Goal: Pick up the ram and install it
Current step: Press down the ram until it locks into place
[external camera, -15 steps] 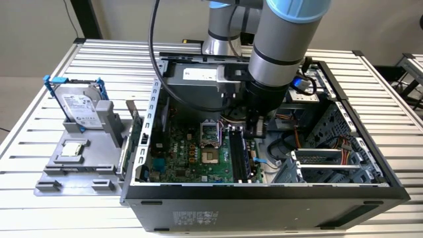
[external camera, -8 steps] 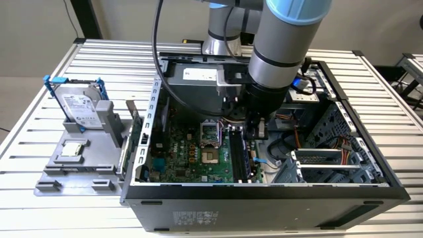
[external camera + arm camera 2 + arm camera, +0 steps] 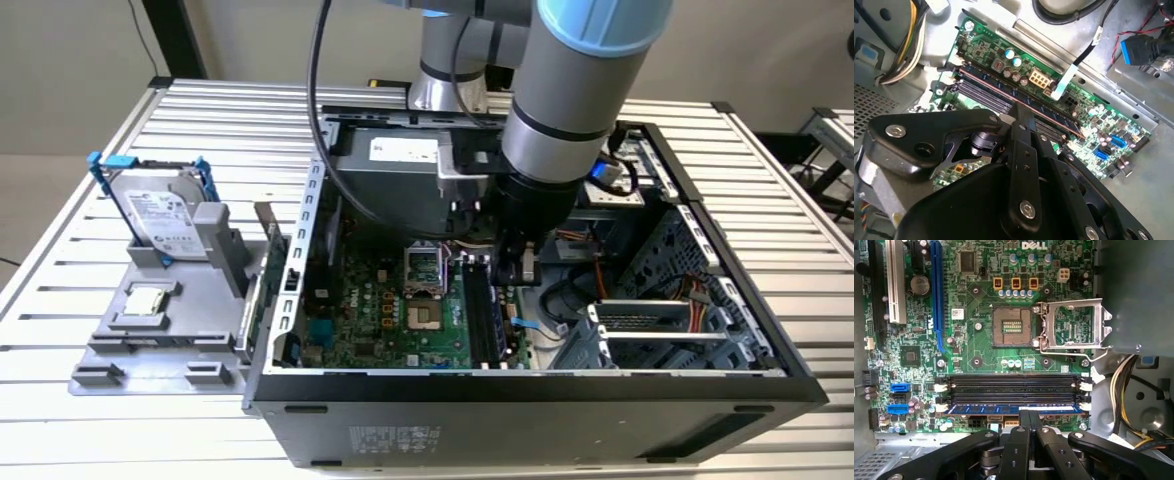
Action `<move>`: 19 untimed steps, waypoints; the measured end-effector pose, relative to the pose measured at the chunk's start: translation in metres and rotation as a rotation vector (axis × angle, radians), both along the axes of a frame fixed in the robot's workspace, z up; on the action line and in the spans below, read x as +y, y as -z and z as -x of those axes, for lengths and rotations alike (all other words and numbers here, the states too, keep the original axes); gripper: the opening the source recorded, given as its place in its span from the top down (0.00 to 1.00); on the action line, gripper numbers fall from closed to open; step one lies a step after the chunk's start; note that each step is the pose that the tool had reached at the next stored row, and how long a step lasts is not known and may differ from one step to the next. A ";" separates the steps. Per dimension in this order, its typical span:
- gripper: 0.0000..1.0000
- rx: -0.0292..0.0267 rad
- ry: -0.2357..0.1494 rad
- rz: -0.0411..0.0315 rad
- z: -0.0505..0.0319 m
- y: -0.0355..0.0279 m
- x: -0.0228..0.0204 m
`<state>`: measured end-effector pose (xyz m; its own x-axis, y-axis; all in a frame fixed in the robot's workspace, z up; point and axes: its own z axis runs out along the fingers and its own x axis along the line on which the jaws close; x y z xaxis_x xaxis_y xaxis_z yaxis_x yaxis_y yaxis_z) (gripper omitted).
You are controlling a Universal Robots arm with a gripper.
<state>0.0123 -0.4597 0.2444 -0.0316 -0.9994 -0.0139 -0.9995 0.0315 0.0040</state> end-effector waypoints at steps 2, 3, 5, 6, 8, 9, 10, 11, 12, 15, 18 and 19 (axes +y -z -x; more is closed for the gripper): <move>1.00 0.0001 0.000 0.0004 0.0001 0.0035 -0.0008; 1.00 0.0001 0.000 0.0003 0.0000 0.0053 -0.0011; 1.00 0.0001 0.000 0.0003 0.0000 0.0090 -0.0015; 1.00 0.0001 0.000 0.0002 0.0000 0.0108 -0.0018; 1.00 0.0002 0.000 0.0004 0.0000 0.0145 -0.0021; 1.00 0.0001 0.000 0.0003 0.0000 0.0162 -0.0022; 1.00 0.0001 0.000 0.0004 0.0000 0.0181 -0.0023; 1.00 0.0002 0.000 0.0004 0.0000 0.0199 -0.0023; 1.00 0.0005 0.000 0.0014 0.0000 0.0213 -0.0024; 1.00 0.0005 0.000 0.0018 0.0000 0.0262 -0.0026; 1.00 0.0004 0.000 0.0017 0.0000 0.0256 -0.0022; 1.00 0.0002 0.000 0.0001 0.0000 0.0234 -0.0021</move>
<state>0.0124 -0.4618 0.2209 -0.0318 -0.9994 -0.0137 -0.9995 0.0318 0.0042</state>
